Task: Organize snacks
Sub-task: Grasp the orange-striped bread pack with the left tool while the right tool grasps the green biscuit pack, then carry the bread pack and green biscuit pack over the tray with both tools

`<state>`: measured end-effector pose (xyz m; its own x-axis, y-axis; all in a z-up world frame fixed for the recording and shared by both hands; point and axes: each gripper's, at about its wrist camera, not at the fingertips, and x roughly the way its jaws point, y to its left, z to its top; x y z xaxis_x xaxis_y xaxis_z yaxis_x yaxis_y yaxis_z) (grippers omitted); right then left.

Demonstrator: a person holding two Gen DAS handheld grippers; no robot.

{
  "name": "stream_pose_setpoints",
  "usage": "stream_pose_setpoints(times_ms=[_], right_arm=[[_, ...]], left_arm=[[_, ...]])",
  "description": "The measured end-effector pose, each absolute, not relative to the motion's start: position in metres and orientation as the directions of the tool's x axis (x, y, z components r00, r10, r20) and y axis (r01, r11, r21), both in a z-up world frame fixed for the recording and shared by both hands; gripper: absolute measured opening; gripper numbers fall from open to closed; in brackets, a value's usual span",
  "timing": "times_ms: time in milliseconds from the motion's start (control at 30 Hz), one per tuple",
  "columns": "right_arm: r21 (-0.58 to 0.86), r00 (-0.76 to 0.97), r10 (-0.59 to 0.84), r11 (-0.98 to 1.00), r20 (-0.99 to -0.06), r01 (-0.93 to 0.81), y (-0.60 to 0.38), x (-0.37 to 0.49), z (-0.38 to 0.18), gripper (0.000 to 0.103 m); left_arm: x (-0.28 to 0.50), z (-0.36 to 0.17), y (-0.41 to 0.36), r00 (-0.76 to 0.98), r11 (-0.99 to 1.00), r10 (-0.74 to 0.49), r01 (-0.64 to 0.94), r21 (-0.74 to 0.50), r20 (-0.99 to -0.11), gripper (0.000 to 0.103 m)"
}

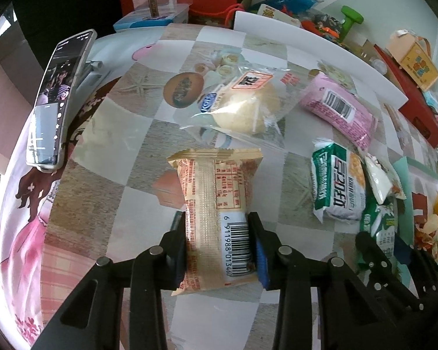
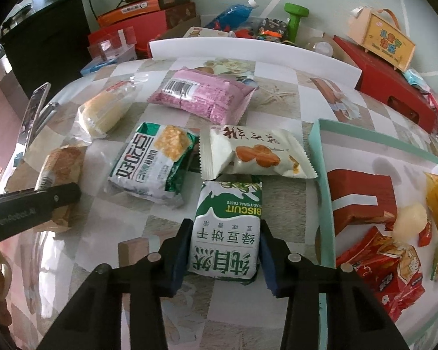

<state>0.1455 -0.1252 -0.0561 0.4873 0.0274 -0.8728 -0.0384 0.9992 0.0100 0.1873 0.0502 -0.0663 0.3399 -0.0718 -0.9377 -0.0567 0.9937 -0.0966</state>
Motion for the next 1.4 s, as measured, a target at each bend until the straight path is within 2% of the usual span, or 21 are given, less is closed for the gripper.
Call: stream_pose_setpoints(times_ms=[333, 700, 1133, 1400], right_arm=[[0.031, 0.501, 0.06, 0.997, -0.863, -0.067, -0.117, 0.139, -0.048, 0.042], [0.043, 0.527, 0.08, 0.996, -0.846, -0.082, -0.116, 0.133, -0.03, 0.042], [0.042, 0.438, 0.072, 0.996, -0.896, -0.078, -0.116, 0.136, -0.054, 0.042], [0.016, 0.447, 0.054, 0.996, -0.893, -0.087, -0.112, 0.137, -0.057, 0.042]], left_arm=[[0.181, -0.06, 0.036, 0.331, 0.986, -0.14, -0.039, -0.162, -0.933, 0.038], [0.168, -0.033, 0.026, 0.376, 0.984, -0.156, -0.024, -0.178, -0.913, 0.038], [0.172, -0.044, 0.035, 0.355, 0.982, -0.166, -0.03, -0.189, -0.92, 0.038], [0.172, -0.046, 0.035, 0.351, 0.982, -0.166, -0.03, -0.188, -0.921, 0.038]])
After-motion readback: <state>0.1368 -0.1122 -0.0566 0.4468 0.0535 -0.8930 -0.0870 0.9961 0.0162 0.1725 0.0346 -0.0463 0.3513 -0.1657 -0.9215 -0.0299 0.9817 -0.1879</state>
